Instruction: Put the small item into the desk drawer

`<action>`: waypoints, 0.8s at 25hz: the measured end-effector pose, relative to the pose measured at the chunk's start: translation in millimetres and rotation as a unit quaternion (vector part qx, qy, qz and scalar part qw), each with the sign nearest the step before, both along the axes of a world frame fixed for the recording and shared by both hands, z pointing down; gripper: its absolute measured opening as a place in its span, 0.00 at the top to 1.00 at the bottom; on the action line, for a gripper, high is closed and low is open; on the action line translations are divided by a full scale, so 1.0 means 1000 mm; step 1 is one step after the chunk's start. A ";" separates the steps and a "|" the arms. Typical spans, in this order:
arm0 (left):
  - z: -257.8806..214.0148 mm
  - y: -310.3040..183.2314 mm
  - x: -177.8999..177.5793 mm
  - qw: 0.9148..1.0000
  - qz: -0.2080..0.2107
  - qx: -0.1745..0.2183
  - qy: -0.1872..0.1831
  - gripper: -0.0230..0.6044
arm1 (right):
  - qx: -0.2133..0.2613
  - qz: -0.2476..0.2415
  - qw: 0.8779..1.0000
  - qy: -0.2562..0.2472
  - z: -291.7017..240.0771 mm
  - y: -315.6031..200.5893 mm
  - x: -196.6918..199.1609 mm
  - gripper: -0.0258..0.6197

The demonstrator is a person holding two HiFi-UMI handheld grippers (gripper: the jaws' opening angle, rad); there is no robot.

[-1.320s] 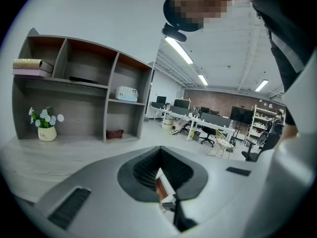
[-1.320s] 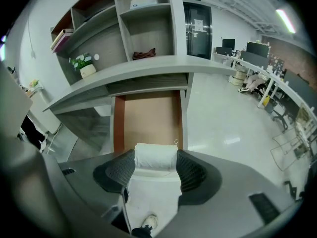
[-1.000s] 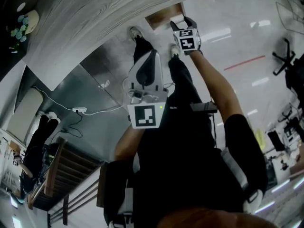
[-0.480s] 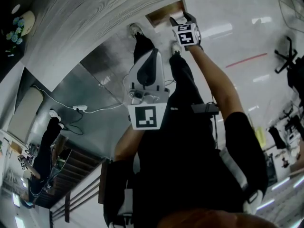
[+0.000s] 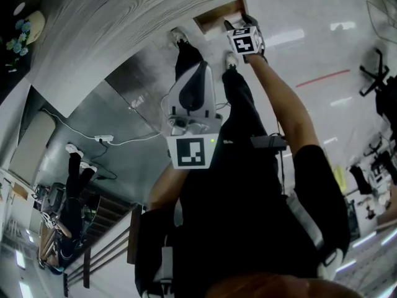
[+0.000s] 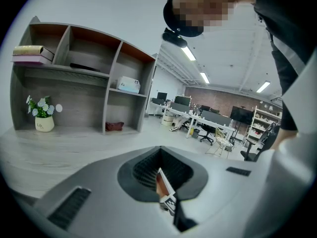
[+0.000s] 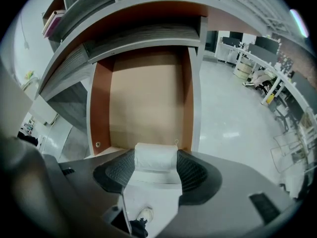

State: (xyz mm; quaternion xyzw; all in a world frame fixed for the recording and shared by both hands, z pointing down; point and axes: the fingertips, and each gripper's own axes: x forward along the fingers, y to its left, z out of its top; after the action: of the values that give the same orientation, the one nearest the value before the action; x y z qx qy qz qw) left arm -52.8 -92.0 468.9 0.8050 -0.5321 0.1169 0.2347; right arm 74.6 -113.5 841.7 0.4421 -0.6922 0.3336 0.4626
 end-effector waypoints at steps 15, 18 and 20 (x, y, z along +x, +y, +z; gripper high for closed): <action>0.002 0.007 0.004 1.000 -0.004 -0.003 0.002 0.97 | -0.007 0.000 1.000 0.005 0.003 0.002 0.007 0.55; 0.002 0.007 0.002 1.000 -0.006 0.001 0.003 0.97 | -0.001 0.001 1.000 0.006 0.001 0.002 0.007 0.55; 0.002 0.008 -0.001 1.000 -0.008 0.002 0.002 0.97 | 0.006 0.001 1.000 0.007 -0.002 0.002 0.005 0.55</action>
State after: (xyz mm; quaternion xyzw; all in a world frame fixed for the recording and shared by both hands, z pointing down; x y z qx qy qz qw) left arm -54.1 -84.2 471.2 0.8014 -0.5382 0.1129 0.2351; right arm 79.4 -111.9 840.2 0.4479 -0.6905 0.3272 0.4641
